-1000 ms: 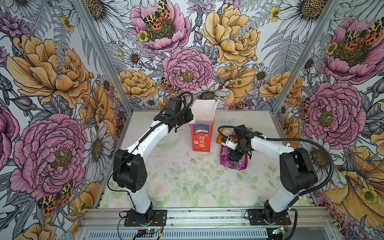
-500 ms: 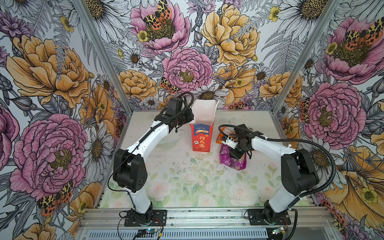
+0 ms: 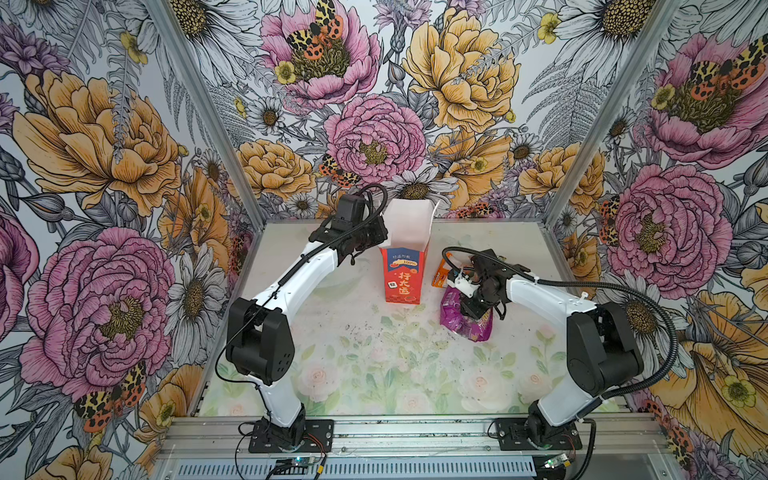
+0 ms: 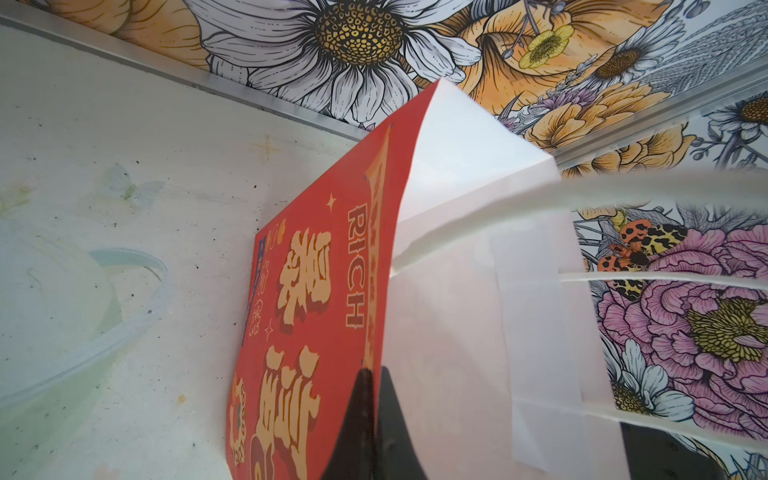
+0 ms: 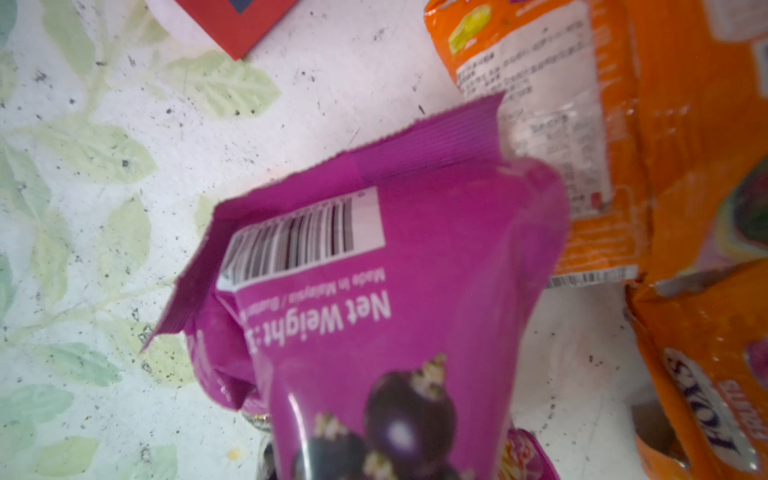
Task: Place the snacks into the paper bag
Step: 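Close the right gripper on the purple snack bag's top edge, then lift the purple snack bag with the right gripper toward the red bag's opening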
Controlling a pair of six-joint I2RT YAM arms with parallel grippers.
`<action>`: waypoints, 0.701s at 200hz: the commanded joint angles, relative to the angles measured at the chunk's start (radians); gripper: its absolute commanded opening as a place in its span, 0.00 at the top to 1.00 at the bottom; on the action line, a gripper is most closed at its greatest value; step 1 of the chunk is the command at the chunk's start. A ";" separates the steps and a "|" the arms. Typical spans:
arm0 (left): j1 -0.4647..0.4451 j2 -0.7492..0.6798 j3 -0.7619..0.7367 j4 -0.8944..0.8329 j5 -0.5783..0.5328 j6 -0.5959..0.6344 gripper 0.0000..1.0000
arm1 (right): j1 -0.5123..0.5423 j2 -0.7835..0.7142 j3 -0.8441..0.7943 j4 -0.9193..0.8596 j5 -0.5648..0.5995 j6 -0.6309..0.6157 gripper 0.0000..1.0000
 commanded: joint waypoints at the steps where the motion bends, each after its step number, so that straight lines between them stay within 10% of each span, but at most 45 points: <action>1: -0.008 0.007 -0.007 0.008 -0.015 -0.010 1.00 | 0.005 -0.025 -0.028 -0.081 0.003 0.065 1.00; 140: -0.007 0.009 -0.009 0.009 -0.013 -0.009 1.00 | -0.017 -0.166 0.137 -0.081 -0.131 0.266 1.00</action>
